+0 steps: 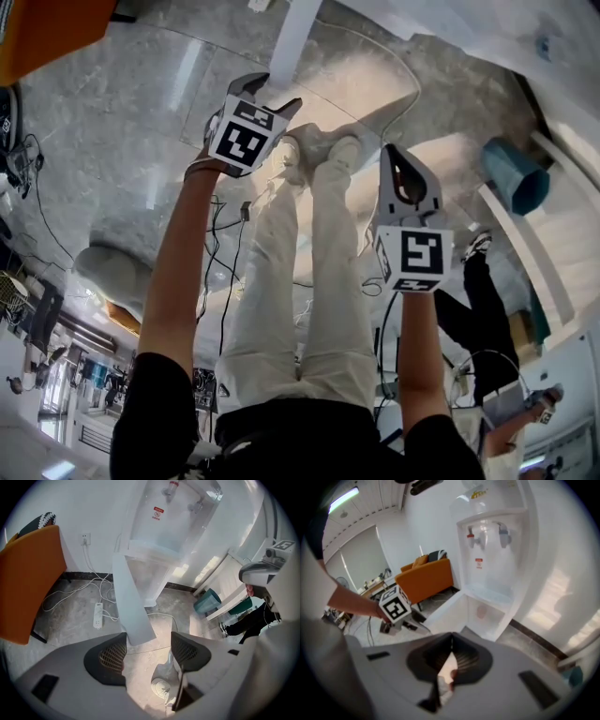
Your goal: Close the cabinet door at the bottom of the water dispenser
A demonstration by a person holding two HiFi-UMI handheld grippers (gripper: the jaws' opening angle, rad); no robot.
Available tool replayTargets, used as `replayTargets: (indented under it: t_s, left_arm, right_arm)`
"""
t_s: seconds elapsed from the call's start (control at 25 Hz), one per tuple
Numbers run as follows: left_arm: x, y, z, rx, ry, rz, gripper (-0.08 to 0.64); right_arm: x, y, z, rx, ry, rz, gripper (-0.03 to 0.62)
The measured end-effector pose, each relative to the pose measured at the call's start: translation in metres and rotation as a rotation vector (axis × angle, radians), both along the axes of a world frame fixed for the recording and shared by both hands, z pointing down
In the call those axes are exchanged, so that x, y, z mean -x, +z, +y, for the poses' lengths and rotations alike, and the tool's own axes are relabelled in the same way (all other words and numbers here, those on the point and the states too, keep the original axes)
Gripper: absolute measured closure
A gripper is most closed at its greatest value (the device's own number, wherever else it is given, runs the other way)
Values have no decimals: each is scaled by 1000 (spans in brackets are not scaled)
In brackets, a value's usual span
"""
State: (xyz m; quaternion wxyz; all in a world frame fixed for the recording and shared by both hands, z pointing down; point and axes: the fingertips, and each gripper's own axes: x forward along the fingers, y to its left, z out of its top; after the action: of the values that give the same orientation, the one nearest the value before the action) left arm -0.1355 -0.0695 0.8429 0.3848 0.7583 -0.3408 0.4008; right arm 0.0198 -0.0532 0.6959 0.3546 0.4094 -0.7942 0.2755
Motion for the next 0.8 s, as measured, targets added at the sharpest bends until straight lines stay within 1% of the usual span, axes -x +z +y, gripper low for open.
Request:
replayTargets:
  t_s: [0.16,0.32,0.8]
  left_arm:
    - [-18,0,4,12,20,12,265]
    - [-34,-1,7,17,57,12,264]
    - [-83,-1,10,39,147,8,264]
  right_arm:
    - [-14,1,4,3,13,0,558]
    - [-22,-1,6,-10,20,-2,558]
    - [-66,3,12,0,98,4,558]
